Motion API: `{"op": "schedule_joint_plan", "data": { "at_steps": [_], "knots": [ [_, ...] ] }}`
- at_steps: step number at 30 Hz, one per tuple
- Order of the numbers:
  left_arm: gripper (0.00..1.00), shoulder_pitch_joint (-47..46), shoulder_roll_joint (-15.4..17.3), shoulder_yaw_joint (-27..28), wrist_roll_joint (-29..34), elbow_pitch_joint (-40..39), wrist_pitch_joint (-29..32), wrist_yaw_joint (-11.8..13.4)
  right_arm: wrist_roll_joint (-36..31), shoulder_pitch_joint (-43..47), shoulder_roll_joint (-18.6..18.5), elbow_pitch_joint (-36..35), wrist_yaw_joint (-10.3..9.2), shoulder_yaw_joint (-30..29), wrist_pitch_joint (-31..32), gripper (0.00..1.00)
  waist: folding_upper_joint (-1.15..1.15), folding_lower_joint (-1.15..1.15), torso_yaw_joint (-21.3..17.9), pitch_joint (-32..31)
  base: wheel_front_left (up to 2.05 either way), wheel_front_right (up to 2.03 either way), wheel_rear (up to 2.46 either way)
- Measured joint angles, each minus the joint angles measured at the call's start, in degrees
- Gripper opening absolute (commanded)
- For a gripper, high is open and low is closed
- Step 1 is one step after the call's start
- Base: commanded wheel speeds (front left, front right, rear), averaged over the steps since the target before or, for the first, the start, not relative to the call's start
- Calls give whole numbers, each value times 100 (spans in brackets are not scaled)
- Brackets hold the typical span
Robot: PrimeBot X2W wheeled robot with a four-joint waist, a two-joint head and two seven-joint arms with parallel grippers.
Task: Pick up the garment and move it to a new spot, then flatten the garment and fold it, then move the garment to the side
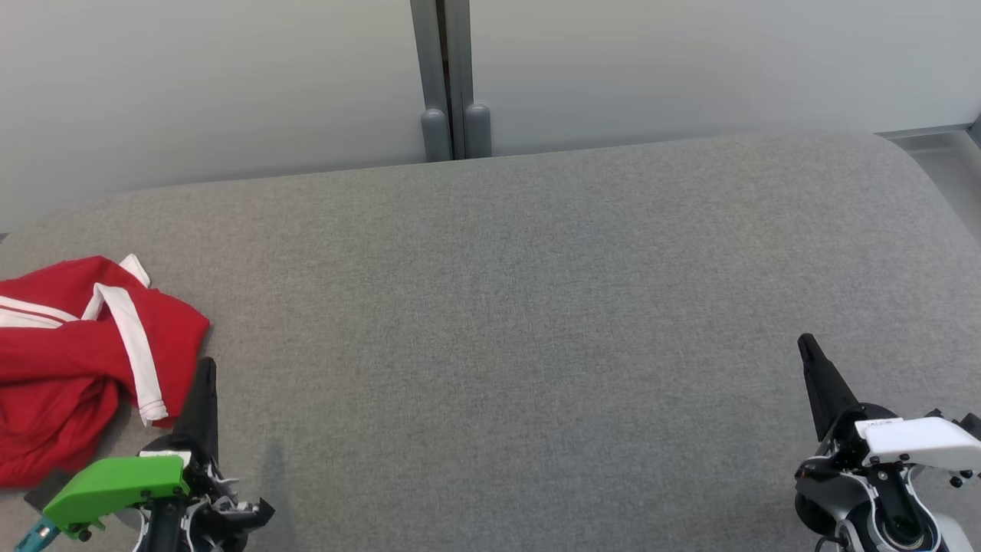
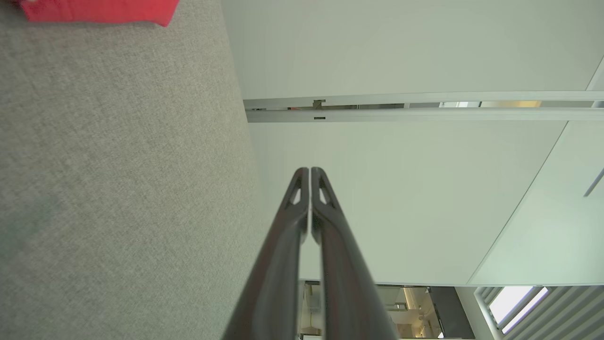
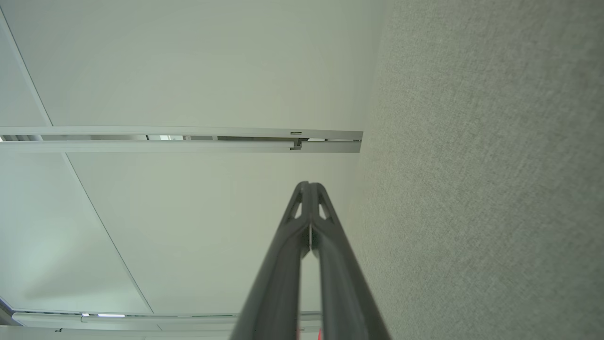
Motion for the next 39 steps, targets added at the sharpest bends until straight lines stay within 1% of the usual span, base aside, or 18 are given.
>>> {"op": "schedule_joint_plan", "data": {
  "at_steps": [1,2,3,6,10,13,17,25,39],
  "knots": [
    [100,12,-5,-4,1,32,-4,1,-1,4,9,33,0,1,-1,100,0,0,0,0,0,0,0],
    [0,38,-12,-7,1,77,-4,4,-1,20,22,75,-1,4,-1,0,0,0,0,0,0,0,0],
    [100,88,-23,-11,1,143,-4,7,-1,52,40,133,-2,8,-1,100,0,0,0,0,0,0,0],
    [100,197,-41,-37,1,281,-19,10,-11,152,66,231,-3,21,-9,100,0,0,-1,3,0,0,0],
    [100,190,-42,-129,120,348,-145,10,-166,151,7,216,-3,96,-130,100,0,0,-3,8,0,0,0],
    [100,175,-25,-167,450,396,-233,10,-471,135,-71,220,-3,146,-221,100,0,0,-8,16,0,0,0],
    [100,144,-15,-241,1047,409,-337,35,-985,102,-104,221,-3,136,-334,100,0,0,-17,29,0,0,0],
    [100,48,7,-428,2183,479,-542,187,-1908,32,-121,219,-3,159,-530,100,0,0,-31,54,0,0,0],
    [100,-41,36,-709,3621,682,-850,354,-3188,-34,-160,209,-3,210,-848,100,0,0,-37,81,0,0,0]
  ]
}}
